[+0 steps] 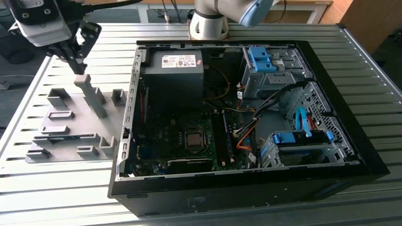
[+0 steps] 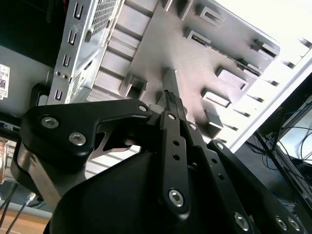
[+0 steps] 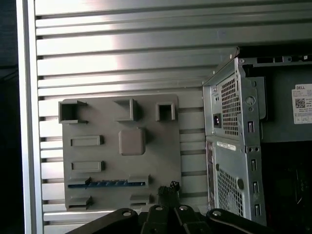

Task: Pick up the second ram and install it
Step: 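Reach for the second ram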

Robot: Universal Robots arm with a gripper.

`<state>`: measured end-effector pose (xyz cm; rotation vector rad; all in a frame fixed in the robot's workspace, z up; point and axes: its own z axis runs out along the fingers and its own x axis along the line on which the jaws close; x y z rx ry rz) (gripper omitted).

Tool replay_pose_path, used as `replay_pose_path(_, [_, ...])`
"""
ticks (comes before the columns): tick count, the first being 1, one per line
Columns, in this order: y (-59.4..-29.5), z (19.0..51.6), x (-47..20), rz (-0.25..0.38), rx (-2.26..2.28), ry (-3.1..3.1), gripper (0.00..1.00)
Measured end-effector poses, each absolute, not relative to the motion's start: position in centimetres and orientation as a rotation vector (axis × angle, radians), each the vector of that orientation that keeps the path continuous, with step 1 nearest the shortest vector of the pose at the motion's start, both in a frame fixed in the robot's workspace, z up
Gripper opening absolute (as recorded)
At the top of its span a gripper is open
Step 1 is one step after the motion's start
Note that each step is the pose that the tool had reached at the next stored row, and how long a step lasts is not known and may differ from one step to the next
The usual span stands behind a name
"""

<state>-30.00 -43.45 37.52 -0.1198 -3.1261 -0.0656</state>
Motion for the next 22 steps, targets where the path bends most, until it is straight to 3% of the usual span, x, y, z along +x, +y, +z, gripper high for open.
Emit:
replay_pose_path(8, [-45.0,36.9,-31.3,-0.065,-0.12,-3.125,0.11])
replay_pose_path(22, [-45.1,36.2,-37.9,-0.065,-0.12,-3.124,0.11])
